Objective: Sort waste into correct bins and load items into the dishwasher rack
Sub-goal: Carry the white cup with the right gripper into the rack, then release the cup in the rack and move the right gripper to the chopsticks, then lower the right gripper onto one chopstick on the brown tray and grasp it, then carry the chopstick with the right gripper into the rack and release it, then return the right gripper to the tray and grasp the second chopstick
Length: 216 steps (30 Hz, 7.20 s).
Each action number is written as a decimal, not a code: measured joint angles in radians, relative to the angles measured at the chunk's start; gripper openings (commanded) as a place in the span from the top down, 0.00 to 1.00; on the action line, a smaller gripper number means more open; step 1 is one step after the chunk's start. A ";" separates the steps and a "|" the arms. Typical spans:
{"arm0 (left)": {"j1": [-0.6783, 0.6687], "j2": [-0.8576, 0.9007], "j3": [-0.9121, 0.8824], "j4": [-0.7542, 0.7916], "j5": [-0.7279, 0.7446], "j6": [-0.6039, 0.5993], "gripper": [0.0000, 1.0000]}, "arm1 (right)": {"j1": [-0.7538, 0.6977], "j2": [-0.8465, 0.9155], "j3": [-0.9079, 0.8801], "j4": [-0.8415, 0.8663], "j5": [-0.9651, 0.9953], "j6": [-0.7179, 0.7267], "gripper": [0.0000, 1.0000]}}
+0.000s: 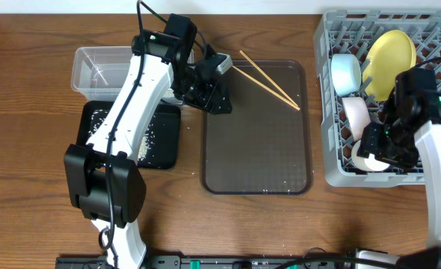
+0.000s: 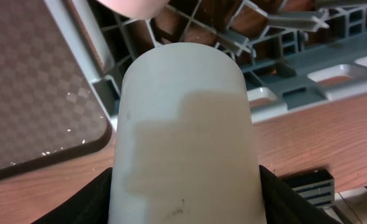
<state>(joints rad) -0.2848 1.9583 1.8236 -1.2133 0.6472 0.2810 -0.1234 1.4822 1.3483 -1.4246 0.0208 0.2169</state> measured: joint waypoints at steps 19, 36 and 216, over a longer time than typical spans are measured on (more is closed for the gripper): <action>-0.002 0.000 0.000 0.002 0.000 0.000 0.40 | 0.000 0.066 -0.030 0.080 0.002 0.003 0.36; -0.002 0.000 0.000 0.003 0.000 0.000 0.40 | 0.000 0.066 -0.047 0.113 -0.012 0.010 0.21; 0.042 -0.101 0.006 0.010 -0.520 -0.468 0.09 | -0.144 -0.136 -0.198 0.475 0.051 0.262 0.51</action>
<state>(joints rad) -0.2432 1.8576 1.8297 -1.2030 0.1268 -0.1875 -0.2676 1.3460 1.1507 -0.9497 0.0715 0.4793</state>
